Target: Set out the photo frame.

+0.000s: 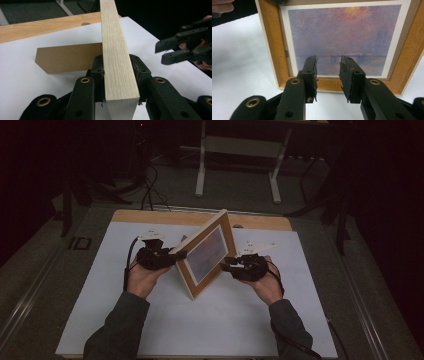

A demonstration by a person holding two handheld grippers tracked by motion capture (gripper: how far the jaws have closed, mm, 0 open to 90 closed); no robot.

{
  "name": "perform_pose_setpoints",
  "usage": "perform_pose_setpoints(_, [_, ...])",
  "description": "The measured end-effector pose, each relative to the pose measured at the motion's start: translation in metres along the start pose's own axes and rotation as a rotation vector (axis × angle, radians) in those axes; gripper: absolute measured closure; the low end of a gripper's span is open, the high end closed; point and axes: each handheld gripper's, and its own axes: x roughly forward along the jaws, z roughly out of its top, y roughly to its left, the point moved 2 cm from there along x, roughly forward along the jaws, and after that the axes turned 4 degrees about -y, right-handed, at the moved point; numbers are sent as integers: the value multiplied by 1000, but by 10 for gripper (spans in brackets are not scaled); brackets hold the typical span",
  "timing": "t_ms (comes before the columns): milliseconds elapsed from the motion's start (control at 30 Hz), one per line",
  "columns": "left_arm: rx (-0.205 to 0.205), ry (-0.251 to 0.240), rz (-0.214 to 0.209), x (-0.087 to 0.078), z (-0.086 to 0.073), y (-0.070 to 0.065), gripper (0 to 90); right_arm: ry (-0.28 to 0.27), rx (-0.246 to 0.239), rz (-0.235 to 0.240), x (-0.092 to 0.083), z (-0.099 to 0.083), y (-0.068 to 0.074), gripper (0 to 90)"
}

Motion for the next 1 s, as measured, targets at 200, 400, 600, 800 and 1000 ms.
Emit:
perform_pose_setpoints(200, [27, 11, -27, -1, 1, 2, 706, -2, 5, -5, -3, 0, -2, 659])
perform_pose_setpoints(400, [19, -4, -63, -2, 2, 9, 726, -3, 6, -10, -5, 0, -4, 658])
perform_pose_setpoints(600, [30, 5, -82, -2, 3, 13, 725, -1, 5, -12, -6, 0, -5, 657])
perform_pose_setpoints(800, [33, 10, -103, -5, 3, 18, 726, -1, 9, -18, -8, -1, -7, 655])
perform_pose_setpoints(1000, [42, 17, -128, -6, 4, 24, 727, 0, 18, -25, -10, -3, -9, 655])
